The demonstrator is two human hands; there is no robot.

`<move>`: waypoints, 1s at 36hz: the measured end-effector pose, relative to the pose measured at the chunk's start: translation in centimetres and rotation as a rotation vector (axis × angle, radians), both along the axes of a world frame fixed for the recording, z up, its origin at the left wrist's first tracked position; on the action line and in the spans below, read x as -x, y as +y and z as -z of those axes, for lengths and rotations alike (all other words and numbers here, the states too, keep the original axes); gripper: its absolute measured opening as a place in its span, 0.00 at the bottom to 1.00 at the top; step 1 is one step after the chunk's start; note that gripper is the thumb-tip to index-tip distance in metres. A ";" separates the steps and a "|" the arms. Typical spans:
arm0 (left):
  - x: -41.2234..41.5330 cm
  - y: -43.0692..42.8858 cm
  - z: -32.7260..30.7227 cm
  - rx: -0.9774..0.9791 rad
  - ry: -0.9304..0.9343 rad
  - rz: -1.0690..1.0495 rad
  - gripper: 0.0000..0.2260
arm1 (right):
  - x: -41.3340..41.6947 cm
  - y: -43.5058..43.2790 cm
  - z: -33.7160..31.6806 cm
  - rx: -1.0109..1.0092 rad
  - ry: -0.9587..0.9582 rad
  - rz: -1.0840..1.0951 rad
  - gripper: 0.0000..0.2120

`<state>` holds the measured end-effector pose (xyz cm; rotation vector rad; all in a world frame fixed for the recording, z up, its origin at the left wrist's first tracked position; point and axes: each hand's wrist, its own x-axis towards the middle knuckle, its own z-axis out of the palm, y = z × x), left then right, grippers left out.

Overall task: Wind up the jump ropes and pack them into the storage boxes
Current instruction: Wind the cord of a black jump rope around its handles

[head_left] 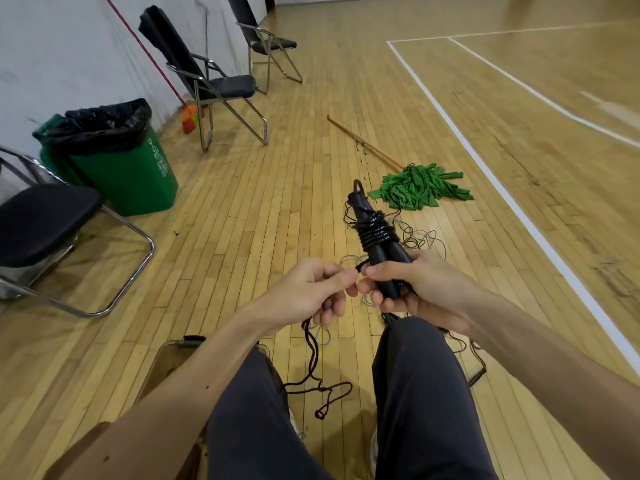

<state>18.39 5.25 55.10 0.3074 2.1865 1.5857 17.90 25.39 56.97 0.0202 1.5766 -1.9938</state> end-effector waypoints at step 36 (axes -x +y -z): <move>-0.4 1.1 -3.4 1.119 0.933 0.142 0.14 | 4.3 2.6 5.9 -0.760 0.277 -0.115 0.10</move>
